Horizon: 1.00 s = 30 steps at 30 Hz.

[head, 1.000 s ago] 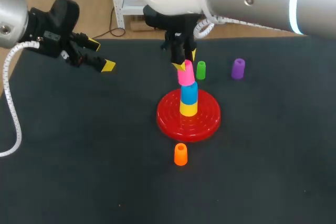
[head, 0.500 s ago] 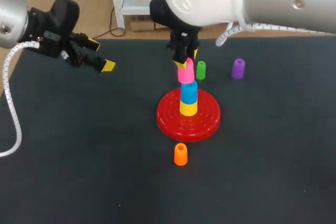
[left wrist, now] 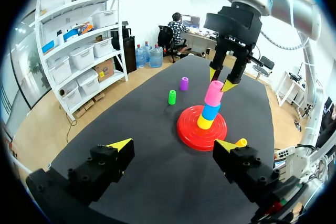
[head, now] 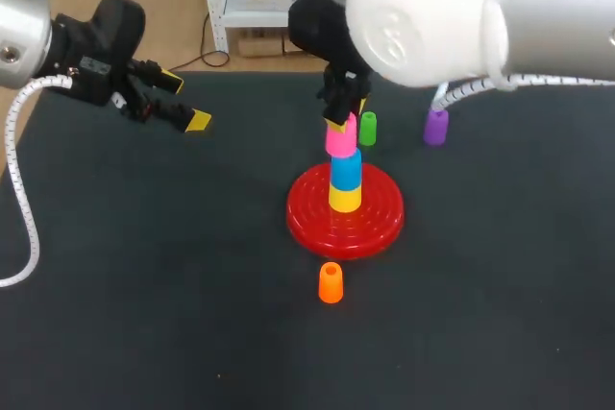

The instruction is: Pick up and stack the cylinders on the red base in this order: pink,purple,orange,green

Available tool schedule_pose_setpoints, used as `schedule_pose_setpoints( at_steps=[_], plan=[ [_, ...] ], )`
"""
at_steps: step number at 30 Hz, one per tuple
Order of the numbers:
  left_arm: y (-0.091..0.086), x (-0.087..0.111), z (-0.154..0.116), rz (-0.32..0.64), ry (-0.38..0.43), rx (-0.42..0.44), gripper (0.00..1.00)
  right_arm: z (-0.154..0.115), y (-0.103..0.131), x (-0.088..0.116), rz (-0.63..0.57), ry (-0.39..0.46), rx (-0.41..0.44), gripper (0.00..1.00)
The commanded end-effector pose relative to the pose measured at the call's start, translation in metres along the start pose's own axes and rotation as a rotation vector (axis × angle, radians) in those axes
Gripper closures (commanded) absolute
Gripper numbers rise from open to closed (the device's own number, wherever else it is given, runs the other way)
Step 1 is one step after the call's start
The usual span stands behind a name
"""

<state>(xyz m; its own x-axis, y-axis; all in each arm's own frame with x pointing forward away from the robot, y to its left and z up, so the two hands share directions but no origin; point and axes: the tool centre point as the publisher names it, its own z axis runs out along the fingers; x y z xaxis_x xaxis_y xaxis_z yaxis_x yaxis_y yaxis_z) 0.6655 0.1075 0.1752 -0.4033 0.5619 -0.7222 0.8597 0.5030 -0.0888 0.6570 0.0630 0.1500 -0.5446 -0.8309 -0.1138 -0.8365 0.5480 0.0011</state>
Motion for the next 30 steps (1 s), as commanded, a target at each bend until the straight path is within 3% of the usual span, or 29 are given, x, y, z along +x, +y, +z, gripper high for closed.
schedule_pose_setpoints(
  at_steps=[1, 12, 22, 30],
  plan=[
    [0.001, 0.001, 0.0, 0.001, -0.003, 0.001, 0.0, 0.006, -0.002, 0.006, 0.007, -0.137, 0.007, 1.0],
    [0.001, 0.001, 0.0, 0.001, -0.003, 0.001, 0.0, 0.009, -0.005, 0.008, -0.001, -0.065, 0.0, 1.0],
    [0.001, 0.001, 0.0, 0.001, -0.003, 0.001, 0.0, 0.003, 0.002, 0.008, -0.022, -0.052, -0.018, 1.0],
    [0.001, 0.001, 0.0, 0.001, -0.003, 0.001, 0.0, 0.014, 0.003, 0.007, -0.031, -0.021, -0.009, 1.0]
  ],
)
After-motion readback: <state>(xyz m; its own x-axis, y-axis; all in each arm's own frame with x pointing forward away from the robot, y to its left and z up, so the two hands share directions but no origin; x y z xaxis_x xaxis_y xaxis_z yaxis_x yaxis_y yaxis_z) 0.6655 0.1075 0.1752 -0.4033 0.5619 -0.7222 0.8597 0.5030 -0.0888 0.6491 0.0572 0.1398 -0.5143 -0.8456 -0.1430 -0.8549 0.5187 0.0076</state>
